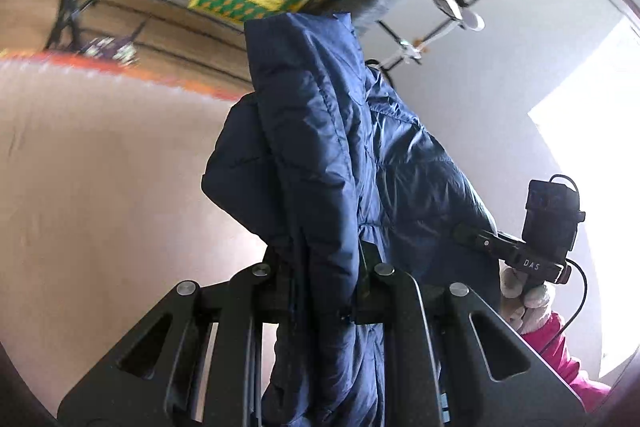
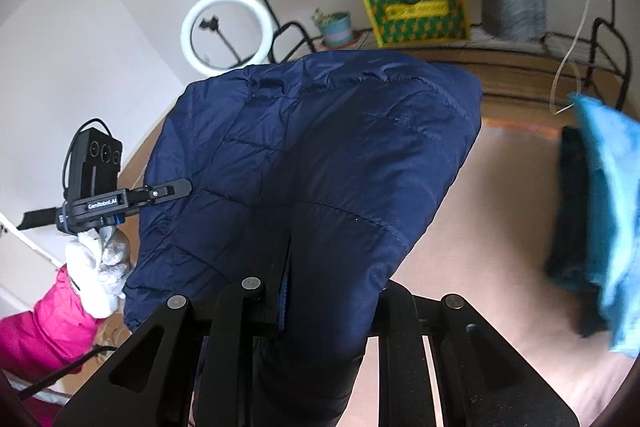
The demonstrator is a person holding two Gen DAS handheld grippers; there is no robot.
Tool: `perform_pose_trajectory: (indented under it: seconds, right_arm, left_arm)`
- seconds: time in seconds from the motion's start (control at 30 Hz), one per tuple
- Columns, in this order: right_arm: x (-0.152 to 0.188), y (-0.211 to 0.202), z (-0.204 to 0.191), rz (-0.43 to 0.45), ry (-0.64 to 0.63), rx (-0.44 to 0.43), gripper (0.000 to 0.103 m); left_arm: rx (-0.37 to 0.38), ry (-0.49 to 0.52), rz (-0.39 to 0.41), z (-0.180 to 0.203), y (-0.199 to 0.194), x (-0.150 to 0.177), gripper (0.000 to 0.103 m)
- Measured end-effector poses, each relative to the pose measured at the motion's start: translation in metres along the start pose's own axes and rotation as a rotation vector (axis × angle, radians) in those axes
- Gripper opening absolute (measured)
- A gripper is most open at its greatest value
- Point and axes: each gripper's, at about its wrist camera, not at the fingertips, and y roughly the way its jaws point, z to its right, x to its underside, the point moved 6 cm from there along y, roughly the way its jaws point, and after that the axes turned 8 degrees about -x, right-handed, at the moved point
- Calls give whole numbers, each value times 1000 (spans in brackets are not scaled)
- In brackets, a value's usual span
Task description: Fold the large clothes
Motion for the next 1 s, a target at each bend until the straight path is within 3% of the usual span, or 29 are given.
perform_pose_trajectory:
  seconds: [0.5, 0.83, 1.0]
  right_arm:
    - [-28, -135, 60, 154, -38, 166, 17]
    - [-52, -219, 140, 222, -31, 327, 17]
    - [-53, -245, 190, 235, 7, 390, 17]
  left_arm:
    - [132, 153, 19, 153, 66, -44, 15]
    - [200, 252, -21, 274, 164, -66, 15]
    - [216, 265, -54, 311, 212, -63, 15]
